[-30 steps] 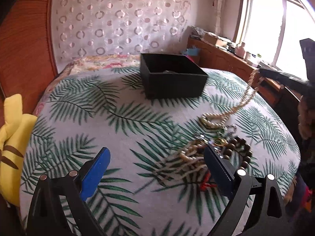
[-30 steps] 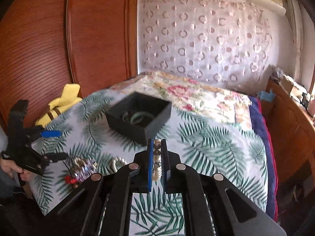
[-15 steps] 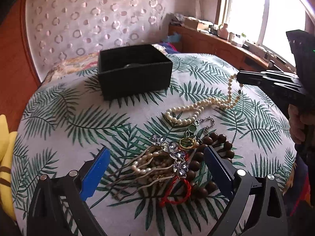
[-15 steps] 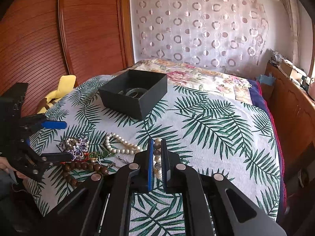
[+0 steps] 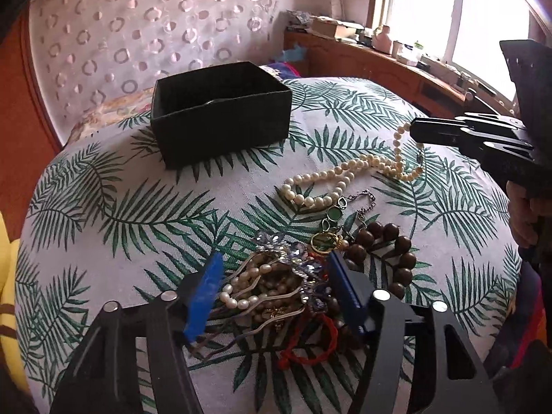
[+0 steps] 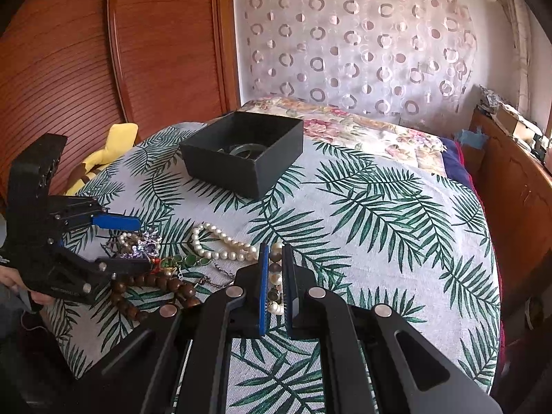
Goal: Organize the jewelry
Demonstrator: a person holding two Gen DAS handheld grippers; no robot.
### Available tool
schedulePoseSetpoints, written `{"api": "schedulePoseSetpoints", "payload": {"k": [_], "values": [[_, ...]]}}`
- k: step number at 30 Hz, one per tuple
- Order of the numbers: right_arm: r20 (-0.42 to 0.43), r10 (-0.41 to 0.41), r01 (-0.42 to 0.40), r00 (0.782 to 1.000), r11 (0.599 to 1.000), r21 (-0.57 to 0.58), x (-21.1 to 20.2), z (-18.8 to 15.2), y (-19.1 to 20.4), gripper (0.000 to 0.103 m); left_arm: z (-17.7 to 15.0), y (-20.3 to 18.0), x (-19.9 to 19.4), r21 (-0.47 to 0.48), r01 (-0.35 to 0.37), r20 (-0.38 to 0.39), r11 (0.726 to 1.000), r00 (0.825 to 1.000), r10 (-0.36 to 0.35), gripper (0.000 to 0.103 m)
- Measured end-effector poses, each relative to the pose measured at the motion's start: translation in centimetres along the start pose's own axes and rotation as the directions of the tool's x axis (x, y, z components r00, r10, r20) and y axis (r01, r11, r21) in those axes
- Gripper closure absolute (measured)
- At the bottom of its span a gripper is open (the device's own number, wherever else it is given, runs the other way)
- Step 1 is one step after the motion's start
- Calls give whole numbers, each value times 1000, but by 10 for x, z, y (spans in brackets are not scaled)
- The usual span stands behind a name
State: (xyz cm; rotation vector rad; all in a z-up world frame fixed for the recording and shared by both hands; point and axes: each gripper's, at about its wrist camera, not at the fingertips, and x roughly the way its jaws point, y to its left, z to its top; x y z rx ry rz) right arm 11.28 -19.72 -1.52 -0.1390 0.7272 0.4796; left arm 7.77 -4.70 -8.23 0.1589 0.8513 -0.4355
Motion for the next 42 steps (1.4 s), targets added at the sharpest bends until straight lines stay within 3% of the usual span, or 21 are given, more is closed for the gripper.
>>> {"api": "schedulePoseSetpoints", "payload": {"k": [2,6,7,11,22,27,29,34,42], "values": [[-2,0,0,1000,1000,-4,0,0,1,95,1,-2,-3,21,3,6,1000,1000,-3,64],[-4,2,-2,1000,1000,-7,1,-1,3,95,1,3,-8,18,-4,6,1000,1000,4,67],[-4,3,-3,1000,1000,-8,2,-1,4,95,2,6,-10,11,-2,11,1000,1000,1,77],[-7,7,-7,1000,1000,-13,3,-2,6,95,5,22,-16,-32,-5,15,999,1000,6,95],[-9,12,-12,1000,1000,-13,5,-1,9,95,4,60,-20,-68,-107,9,992,994,108,95],[-9,10,-10,1000,1000,-14,5,-1,9,95,1,70,-25,-96,-112,22,989,993,114,95],[-9,10,-10,1000,1000,-16,5,-1,10,95,1,73,-30,-107,-106,38,989,993,111,103],[-2,12,-12,1000,1000,-27,5,5,16,95,7,75,-44,-120,-90,78,989,992,100,103],[2,21,-21,1000,999,-38,5,11,21,95,-7,71,-51,-97,-111,46,989,992,116,103]]}}
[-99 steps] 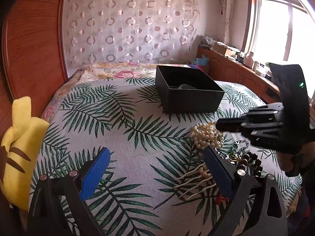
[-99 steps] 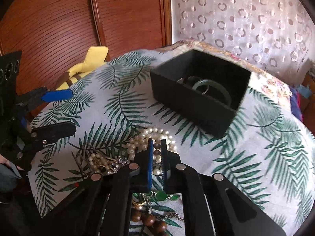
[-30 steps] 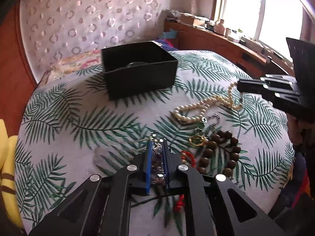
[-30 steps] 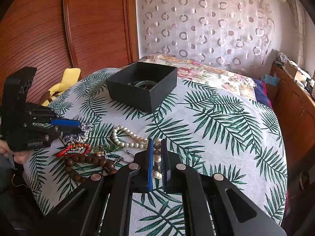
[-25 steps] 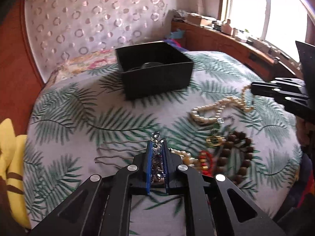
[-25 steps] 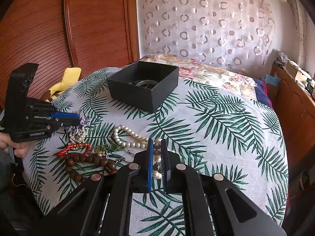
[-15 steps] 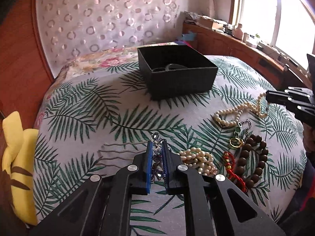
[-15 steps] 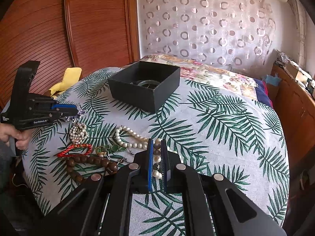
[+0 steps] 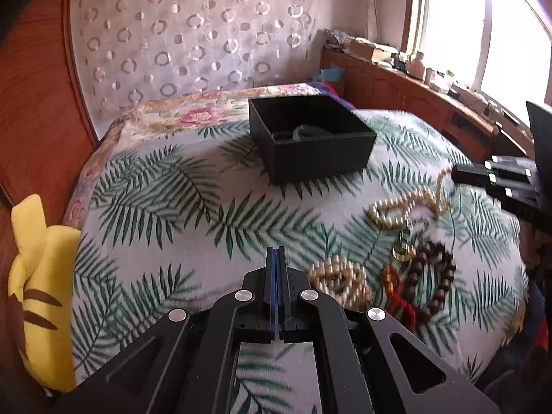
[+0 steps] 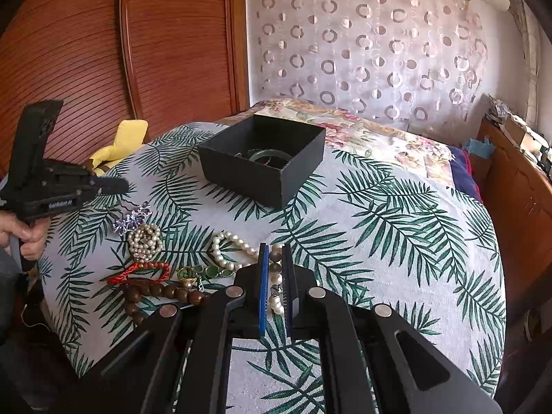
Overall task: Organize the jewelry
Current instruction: 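Grasp the jeweled hair comb with the left gripper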
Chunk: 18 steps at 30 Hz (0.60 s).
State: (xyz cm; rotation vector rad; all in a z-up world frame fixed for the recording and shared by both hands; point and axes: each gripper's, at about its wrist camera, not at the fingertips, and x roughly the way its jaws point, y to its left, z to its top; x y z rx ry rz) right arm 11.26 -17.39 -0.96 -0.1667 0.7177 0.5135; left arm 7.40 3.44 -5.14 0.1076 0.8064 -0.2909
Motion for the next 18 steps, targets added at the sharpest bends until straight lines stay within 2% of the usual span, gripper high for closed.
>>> {"api": "schedulePoseSetpoints", "payload": {"k": [1,3,4,5,7,9,11,18], "values": [[0,2,-2,1000,1000,0,0,0,0,95,-5,0,-2,9,-4,-3,1000,1000,4,103],[-1,4,-4,1000,1000,0,1,0,1,95,-14,0,-6,20,-14,-11,1000,1000,14,96],[-2,5,-5,1000,1000,-1,1,0,1,95,-18,1,-9,28,-27,-9,999,1000,27,83],[-3,6,-6,1000,1000,-1,1,-1,1,95,-22,1,-13,38,-41,-3,998,999,41,67],[-4,7,-7,1000,1000,0,1,-1,2,95,-28,1,-20,63,-58,11,996,998,57,52],[-5,8,-8,1000,1000,1,2,-1,2,95,-30,0,-21,87,-77,14,993,997,76,50],[-6,10,-10,1000,1000,1,3,-1,3,95,-30,-1,-18,112,-91,6,990,996,91,35],[-7,12,-12,1000,1000,-2,4,-1,6,95,-29,-6,10,172,-94,-52,981,993,105,31]]}}
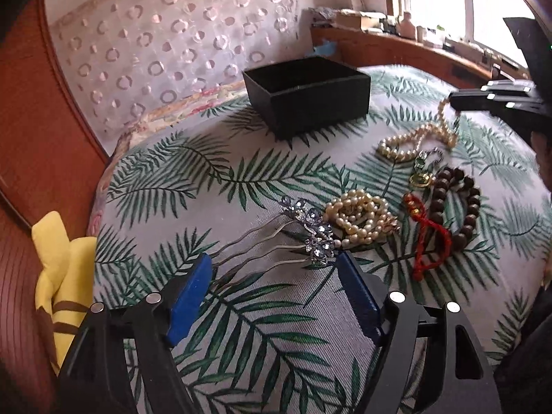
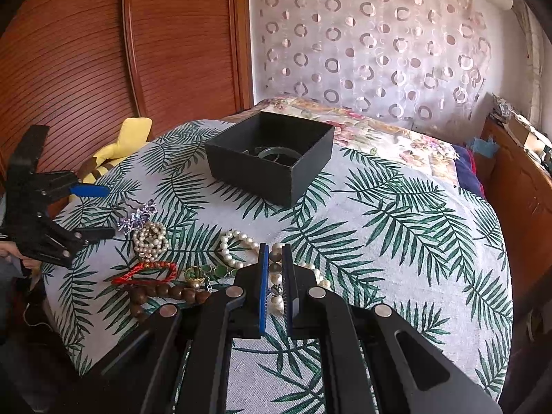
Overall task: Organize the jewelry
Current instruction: 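Grasp the jeweled hair comb with the left gripper, then carry the hair comb into the black box with the left gripper while the right gripper lifts the pearl necklace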
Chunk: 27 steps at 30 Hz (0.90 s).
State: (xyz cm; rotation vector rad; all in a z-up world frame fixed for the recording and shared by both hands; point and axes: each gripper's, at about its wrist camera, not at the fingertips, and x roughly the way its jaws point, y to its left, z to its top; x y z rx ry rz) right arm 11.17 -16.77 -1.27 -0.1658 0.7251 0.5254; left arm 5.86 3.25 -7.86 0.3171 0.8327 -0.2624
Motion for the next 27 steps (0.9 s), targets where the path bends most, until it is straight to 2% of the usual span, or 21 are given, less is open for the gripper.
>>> {"api": "schedulePoseSetpoints", "payload": {"k": [6,12,14,15,17,19,21,23,24,27], "values": [[1,-4,4,1000,1000,6,0,0,-2,95,5,1,17,20,-15,-13,1000,1000,15,23],[-3,-2,2,1000,1000,10,0,-2,-4,95,15,6,27,-8,42,-7,999,999,-42,23],[-3,-2,2,1000,1000,10,-1,-3,-5,95,15,9,29,-39,88,-11,995,996,-88,31],[-3,-2,2,1000,1000,11,0,-2,-5,95,15,10,28,-44,97,-6,994,995,-97,32],[-3,-3,3,1000,1000,10,0,-3,-6,95,15,6,26,-26,92,-1,995,996,-92,37],[-3,-2,2,1000,1000,10,0,-3,-5,95,16,2,22,-14,112,10,994,994,-112,51],[-1,-1,1,1000,1000,13,0,-2,-6,95,17,-2,20,-4,99,-2,995,995,-99,53],[-1,-1,1,1000,1000,12,-1,-2,-6,95,18,-4,15,5,100,18,995,995,-100,73],[0,-1,1,1000,1000,11,-1,-2,-6,95,19,-4,14,-5,109,14,994,994,-108,78],[-2,-1,1,1000,1000,8,0,-1,-6,95,22,-2,13,-16,106,14,994,994,-106,80]]}}
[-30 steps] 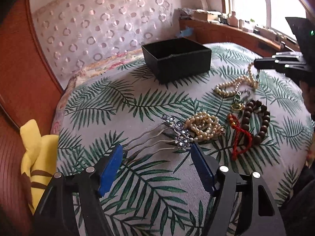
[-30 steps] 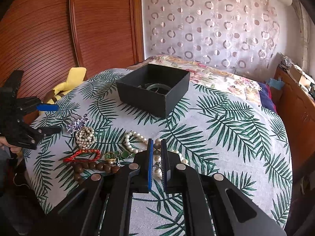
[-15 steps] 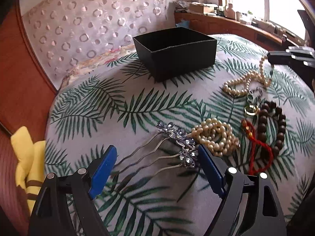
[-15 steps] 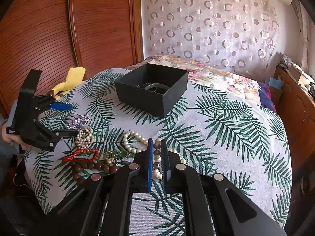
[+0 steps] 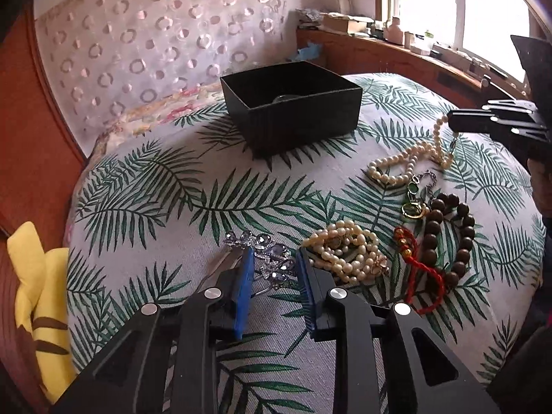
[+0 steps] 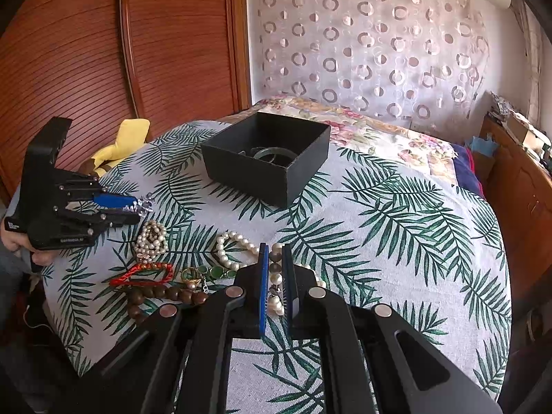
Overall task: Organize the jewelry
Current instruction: 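Carry the hair comb into the black box with the left gripper while the right gripper lifts the pearl necklace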
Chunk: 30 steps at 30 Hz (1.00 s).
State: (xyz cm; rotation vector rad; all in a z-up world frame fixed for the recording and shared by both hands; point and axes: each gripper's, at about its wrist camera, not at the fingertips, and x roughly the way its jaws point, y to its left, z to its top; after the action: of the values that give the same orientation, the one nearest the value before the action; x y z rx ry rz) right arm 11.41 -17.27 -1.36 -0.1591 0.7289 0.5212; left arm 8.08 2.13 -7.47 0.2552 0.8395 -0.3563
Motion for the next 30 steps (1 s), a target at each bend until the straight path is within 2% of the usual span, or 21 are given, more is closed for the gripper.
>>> {"api": "schedulePoseSetpoints", "payload": {"k": [5,7,17,25,30], "values": [[0,-1,1,1000,1000,0,0,1,1,95,1,4,1,-12,-21,-2,1000,1000,21,81],[1,-1,1,1000,1000,0,0,1,1,95,1,6,-3,-22,-26,12,999,1000,26,84],[48,9,-9,999,1000,-11,-10,22,10,95,13,11,-26,-77,-28,97,997,995,36,85],[109,16,-12,994,999,-38,-29,55,15,95,38,14,-48,-116,-6,187,993,982,28,84],[160,14,-4,987,998,-64,-45,83,18,95,61,14,-49,-127,17,222,992,975,12,84]]}}
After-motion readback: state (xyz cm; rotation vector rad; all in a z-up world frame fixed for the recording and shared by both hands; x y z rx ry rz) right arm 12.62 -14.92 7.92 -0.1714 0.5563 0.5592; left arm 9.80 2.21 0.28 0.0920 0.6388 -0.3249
